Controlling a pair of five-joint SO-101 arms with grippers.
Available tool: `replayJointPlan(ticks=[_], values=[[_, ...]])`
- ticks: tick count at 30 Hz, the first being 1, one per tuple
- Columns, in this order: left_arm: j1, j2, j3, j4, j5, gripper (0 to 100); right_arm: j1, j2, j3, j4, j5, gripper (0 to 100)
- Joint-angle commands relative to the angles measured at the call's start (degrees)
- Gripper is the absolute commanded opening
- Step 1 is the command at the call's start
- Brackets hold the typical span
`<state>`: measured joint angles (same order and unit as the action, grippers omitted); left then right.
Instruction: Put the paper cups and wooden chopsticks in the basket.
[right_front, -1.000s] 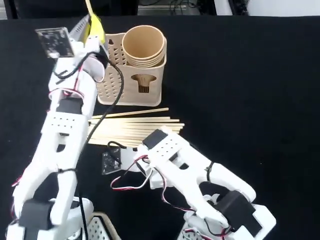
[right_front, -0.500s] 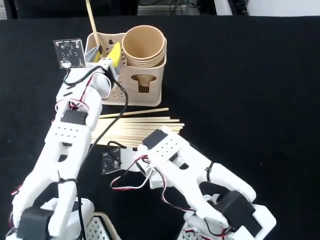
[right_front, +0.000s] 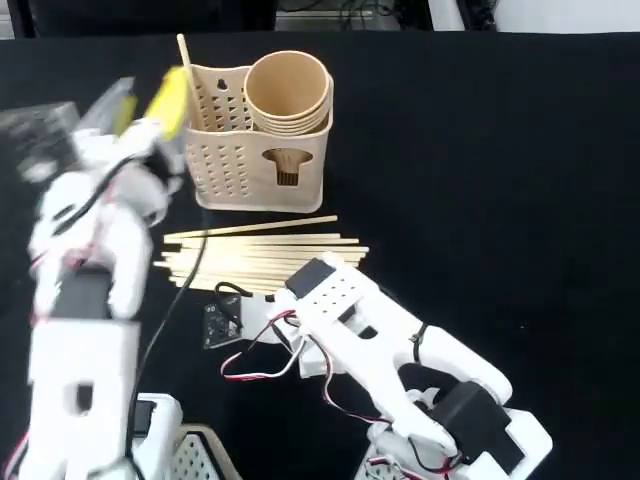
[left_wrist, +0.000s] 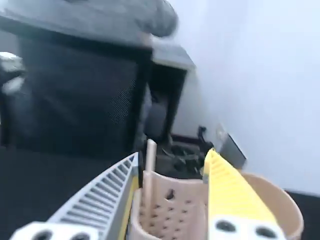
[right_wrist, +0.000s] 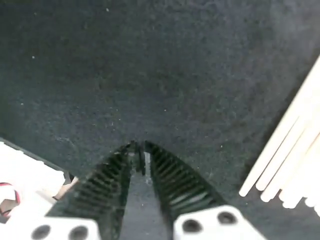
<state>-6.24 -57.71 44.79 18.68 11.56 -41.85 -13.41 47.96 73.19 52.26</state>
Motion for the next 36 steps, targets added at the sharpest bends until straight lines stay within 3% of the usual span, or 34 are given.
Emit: replayJointPlan(ticks=[1,5,9,13,21,26,36], values=[[-9.19,-15.82,-0.04,10.29,0.18,21,0.97,-0.13,-6.81,2.90,-0.26,1.5],[-18.59,-29.45,3.21,24.35,0.09,21,-2.46,-0.04,-13.49,6.24,-0.26,1.5],[-26.68,-41.93,9.71,31.82,0.18,21,-6.68,0.04,-13.76,1.41,-0.26,2.7],[-31.34,-46.86,12.44,37.89,0.35,21,-4.84,0.04,-13.67,-5.45,-0.26,14.2],[-32.92,-44.22,12.00,38.86,0.62,21,0.00,1.36,-13.14,-16.88,-0.35,17.2],[-32.92,-46.59,13.85,39.03,0.62,21,2.20,10.95,-14.02,-24.44,-0.44,17.4],[-32.92,-46.77,14.64,39.03,0.53,21,2.90,21.23,-17.54,-25.32,0.00,16.9]])
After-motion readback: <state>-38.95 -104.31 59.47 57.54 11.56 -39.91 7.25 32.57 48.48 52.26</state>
